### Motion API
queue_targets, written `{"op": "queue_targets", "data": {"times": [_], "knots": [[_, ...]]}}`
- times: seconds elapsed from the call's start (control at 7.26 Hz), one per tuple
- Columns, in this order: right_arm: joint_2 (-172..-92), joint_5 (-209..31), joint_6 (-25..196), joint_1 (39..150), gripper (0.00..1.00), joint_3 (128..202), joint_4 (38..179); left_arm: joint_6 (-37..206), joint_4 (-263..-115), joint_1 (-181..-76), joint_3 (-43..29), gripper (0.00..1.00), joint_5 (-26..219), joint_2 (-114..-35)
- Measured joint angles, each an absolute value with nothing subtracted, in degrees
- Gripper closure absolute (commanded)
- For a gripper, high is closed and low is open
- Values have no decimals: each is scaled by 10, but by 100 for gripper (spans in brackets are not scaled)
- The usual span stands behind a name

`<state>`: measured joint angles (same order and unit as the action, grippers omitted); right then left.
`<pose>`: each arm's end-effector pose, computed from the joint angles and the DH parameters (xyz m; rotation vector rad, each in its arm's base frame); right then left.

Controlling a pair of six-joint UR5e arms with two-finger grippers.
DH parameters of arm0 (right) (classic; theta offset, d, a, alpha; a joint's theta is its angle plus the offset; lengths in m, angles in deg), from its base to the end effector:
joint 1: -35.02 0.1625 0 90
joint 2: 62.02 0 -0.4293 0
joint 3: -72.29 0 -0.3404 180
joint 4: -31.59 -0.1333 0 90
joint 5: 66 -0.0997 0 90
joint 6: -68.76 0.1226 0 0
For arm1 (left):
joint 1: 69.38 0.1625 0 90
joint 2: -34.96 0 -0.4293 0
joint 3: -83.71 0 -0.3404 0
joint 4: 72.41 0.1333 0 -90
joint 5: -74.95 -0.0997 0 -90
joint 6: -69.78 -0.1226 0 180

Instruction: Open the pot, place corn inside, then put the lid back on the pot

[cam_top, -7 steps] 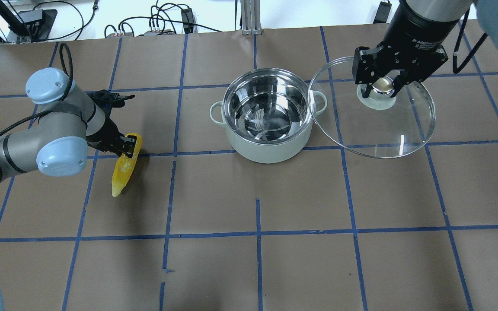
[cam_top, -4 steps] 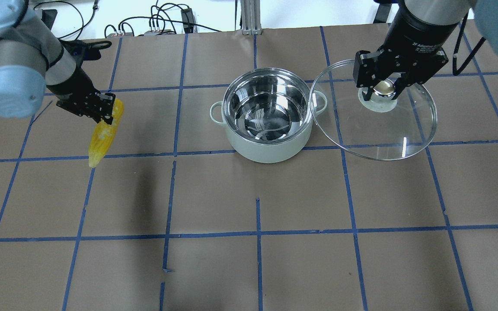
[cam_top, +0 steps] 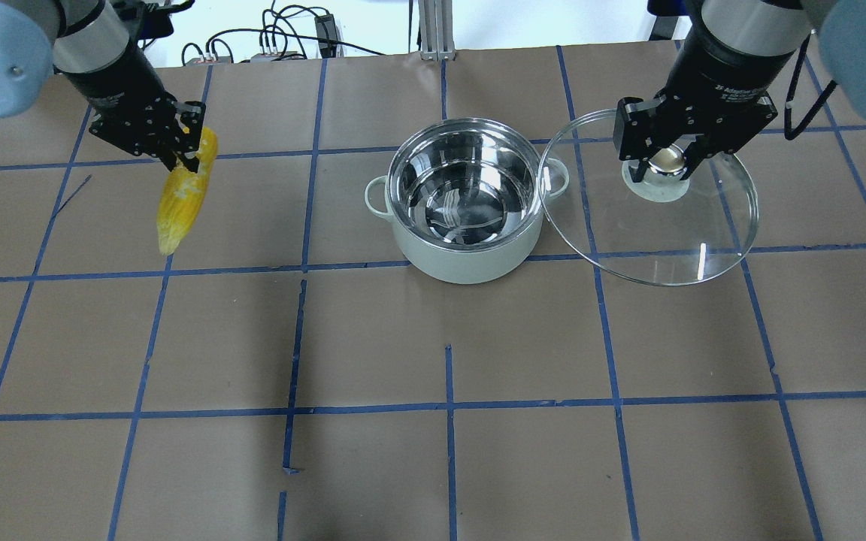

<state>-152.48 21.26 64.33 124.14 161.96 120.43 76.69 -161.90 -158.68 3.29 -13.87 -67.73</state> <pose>0.1325 -0.4379 0.4734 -0.0956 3.0920 0.0066 -0.1294 -0.5299 0.4359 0.2080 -3.1157 -0.0725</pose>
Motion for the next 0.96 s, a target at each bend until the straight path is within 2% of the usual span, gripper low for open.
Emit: {"op": "queue_targets", "data": {"times": [0.41,0.96], "knots": [[-1525,214,641,1241,76,1623,1206,901,-1555,-1681,37,77,-100,-701],[-1525,258,634,1241,75,1627,1206,975,-1467,-1741,38,77,-67,-749]]}}
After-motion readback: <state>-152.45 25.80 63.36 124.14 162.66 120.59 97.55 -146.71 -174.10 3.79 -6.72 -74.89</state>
